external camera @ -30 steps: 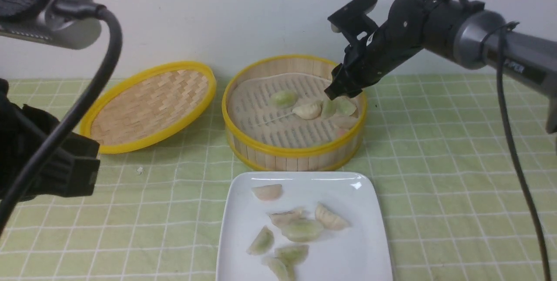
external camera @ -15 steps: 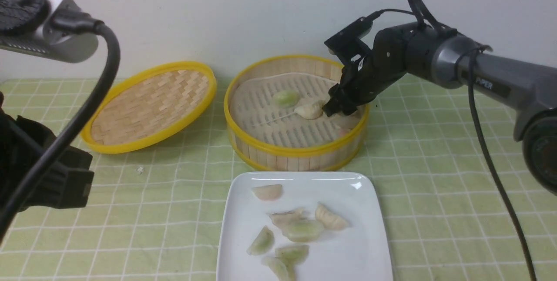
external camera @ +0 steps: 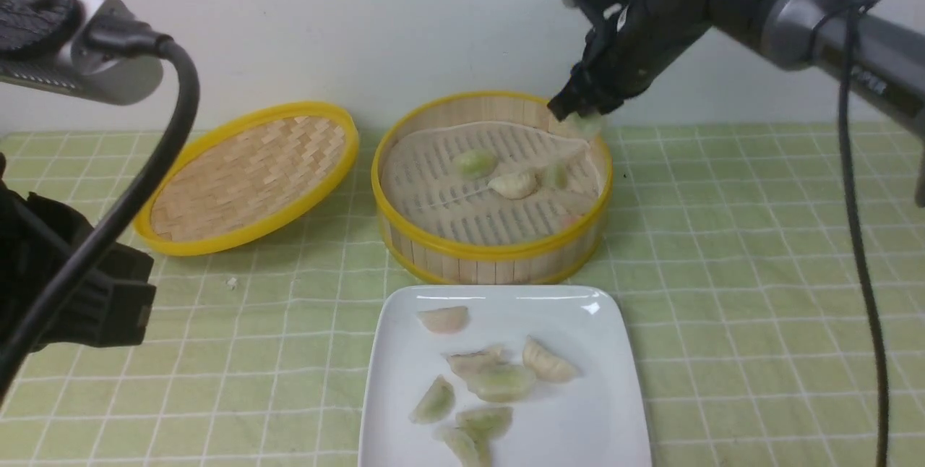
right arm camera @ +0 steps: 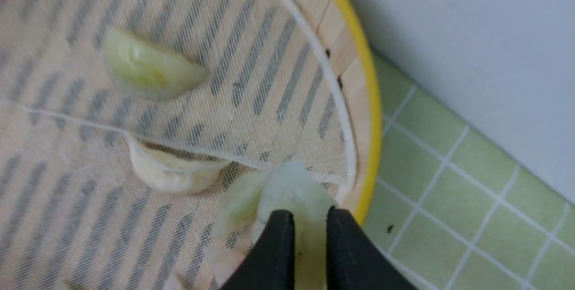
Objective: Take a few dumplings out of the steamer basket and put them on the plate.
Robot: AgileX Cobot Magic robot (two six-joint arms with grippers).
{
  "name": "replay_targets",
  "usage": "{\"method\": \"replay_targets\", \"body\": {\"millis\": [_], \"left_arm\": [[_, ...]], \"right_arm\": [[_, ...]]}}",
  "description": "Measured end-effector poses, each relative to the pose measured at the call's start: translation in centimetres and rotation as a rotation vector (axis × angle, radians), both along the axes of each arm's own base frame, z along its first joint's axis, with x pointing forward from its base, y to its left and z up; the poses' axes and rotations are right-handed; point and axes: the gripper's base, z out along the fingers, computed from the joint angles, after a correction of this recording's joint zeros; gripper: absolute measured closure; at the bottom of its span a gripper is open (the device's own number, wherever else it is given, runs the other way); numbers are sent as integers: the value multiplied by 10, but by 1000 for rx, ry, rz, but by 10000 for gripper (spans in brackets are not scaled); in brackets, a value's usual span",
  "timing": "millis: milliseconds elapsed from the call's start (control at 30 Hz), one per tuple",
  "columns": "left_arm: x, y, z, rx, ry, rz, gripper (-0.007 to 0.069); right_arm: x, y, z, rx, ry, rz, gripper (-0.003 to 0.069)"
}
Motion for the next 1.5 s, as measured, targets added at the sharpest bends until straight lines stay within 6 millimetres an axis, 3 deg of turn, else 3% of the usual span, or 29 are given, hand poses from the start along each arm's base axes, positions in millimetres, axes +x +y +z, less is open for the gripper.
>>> {"method": "replay_targets", "body": {"millis": [67, 200, 300, 400, 533, 567, 633, 667, 833, 967, 1167, 1200, 1300, 1433, 1500], "left_arm": [[0, 0, 0, 0, -1, -1, 631], [0, 0, 0, 3, -5, -7, 631], [0, 0, 0, 3, -5, -8, 631], [0, 0, 0, 3, -6, -7, 631], [0, 0, 0, 5, -7, -10, 631], [0, 0, 0, 6, -7, -13, 631], [0, 0, 0, 8, -8, -15, 631], [0, 0, 0, 10, -11, -19, 631], [2, -2, 2, 9, -41, -40, 631], [3, -2, 3, 3, -57, -46, 631], [3, -2, 3, 7, -59, -50, 631], [3, -2, 3, 9, -60, -51, 631], [3, -2, 3, 9, -59, -51, 631], [3, -2, 3, 9, -59, -51, 631], [3, -2, 3, 10, -58, -51, 631]], "right_arm": [[-14, -3, 28, 23, 10, 1, 594], [-42, -6, 61, 79, 75, 39, 594], [-61, -7, 71, 130, 108, 63, 594], [-85, -9, 68, 170, 183, 75, 594], [-132, -7, 45, 158, 319, 125, 594], [-148, -4, 33, 141, 370, 147, 594], [-161, -1, 18, 124, 424, 161, 594], [-176, 5, 1, 105, 462, 184, 594], [-198, 21, -63, 63, 521, 180, 593], [-199, 27, -84, 79, 530, 139, 548], [-193, 32, -83, 119, 494, 115, 333], [-188, 35, -75, 130, 465, 120, 256], [-171, 37, -53, 121, 361, 125, 160], [-123, 28, -7, 152, 119, 25, 134], [-95, 18, 6, 166, 64, -36, 137]]}}
